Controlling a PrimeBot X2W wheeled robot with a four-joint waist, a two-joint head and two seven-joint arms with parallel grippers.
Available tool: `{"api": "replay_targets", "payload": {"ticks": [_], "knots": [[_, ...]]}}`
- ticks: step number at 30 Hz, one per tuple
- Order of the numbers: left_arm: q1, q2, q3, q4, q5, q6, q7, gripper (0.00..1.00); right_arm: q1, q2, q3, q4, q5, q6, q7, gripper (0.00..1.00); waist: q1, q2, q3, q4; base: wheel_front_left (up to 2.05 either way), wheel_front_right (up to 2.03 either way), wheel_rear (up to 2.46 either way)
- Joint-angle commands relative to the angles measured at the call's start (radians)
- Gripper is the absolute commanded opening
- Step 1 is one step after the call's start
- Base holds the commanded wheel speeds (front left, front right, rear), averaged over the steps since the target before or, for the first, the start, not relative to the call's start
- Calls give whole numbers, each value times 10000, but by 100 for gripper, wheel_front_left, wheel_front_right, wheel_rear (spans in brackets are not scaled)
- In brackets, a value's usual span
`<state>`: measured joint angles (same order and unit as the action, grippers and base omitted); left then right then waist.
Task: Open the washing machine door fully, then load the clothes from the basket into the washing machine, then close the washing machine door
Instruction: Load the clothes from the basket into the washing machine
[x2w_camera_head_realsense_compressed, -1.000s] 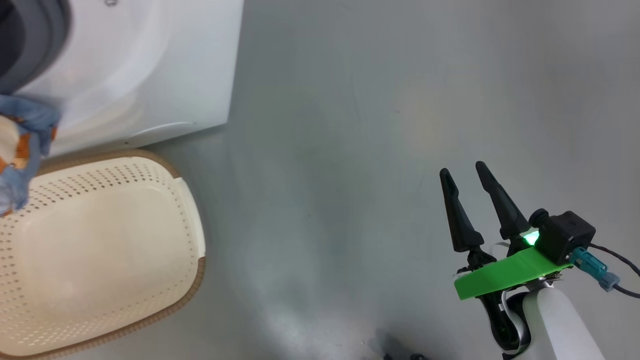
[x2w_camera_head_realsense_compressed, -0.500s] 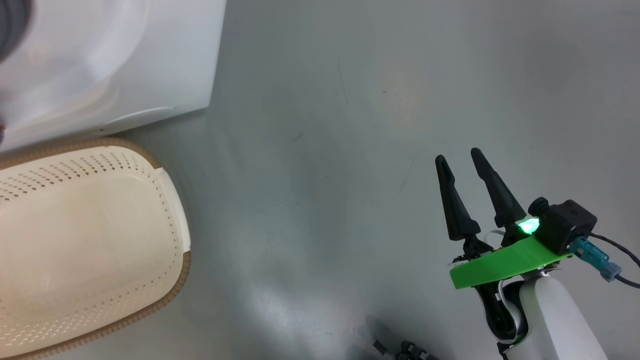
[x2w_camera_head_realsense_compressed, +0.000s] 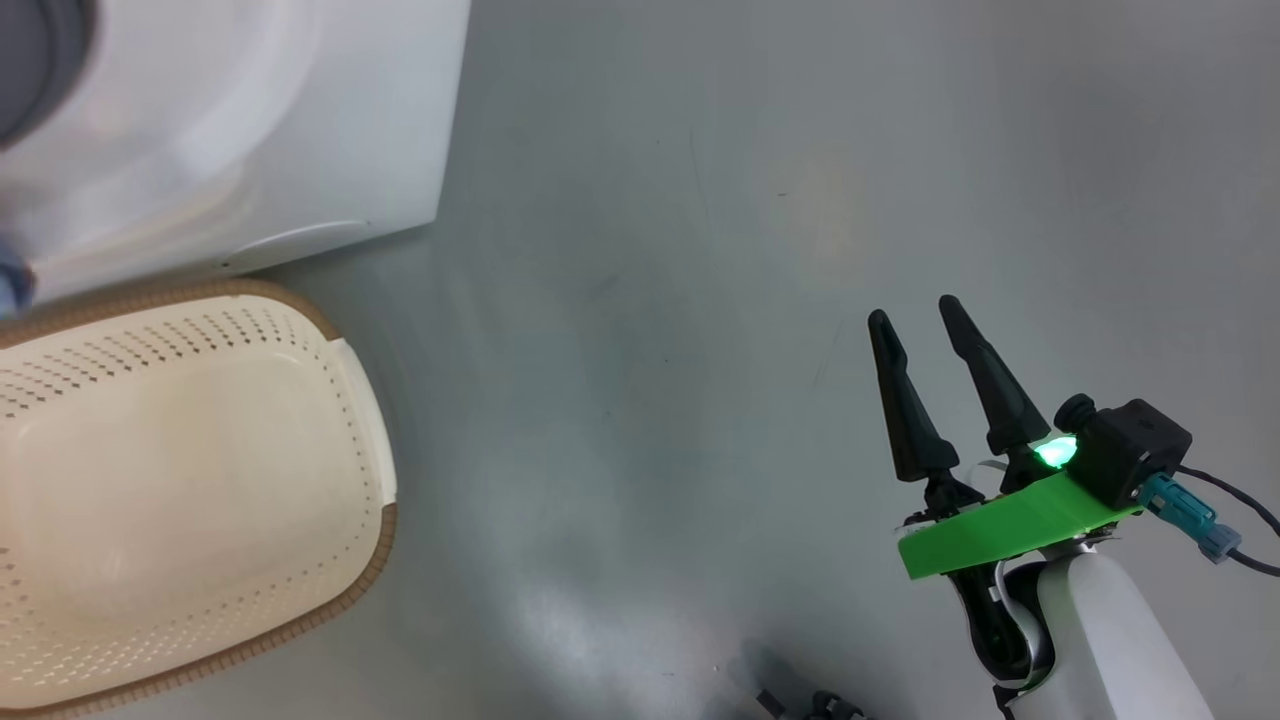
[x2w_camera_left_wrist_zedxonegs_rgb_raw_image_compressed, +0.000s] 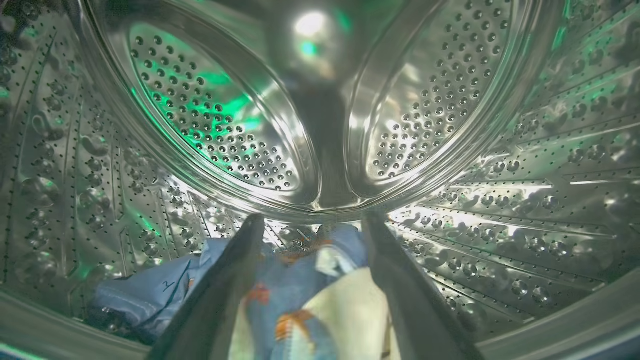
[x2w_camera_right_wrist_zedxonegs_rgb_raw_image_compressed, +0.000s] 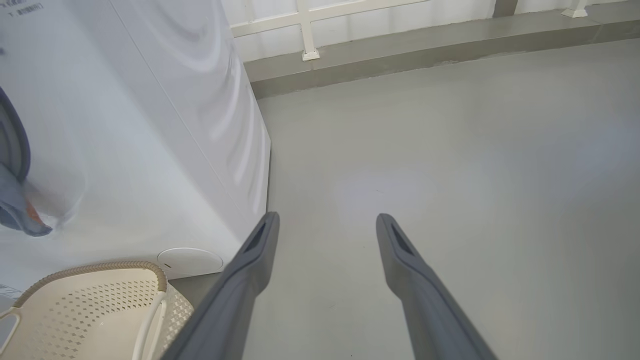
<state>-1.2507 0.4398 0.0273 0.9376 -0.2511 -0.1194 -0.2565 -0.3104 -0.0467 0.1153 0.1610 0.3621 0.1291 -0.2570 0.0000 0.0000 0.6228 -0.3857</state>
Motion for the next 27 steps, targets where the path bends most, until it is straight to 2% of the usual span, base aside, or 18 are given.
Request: {"api": "replay_targets", "payload": {"ticks": [1, 11, 27], "knots": [[51, 313, 219, -194, -1, -29, -53, 100, 37, -36, 138, -173, -113, 16, -48, 100, 0, 0, -105, 80, 0, 0, 0], [1311, -160, 532, -870, 25, -86, -53, 100, 94, -36, -61, -203, -399, 16, -48, 100, 0, 0, -468, 474, 0, 0, 0], [4304, -1263, 1072, -3276, -85, -111, -53, 100, 285, -283, -277, -160, -589, 16, -48, 100, 0, 0, -1111, 1188, 0, 0, 0]]}}
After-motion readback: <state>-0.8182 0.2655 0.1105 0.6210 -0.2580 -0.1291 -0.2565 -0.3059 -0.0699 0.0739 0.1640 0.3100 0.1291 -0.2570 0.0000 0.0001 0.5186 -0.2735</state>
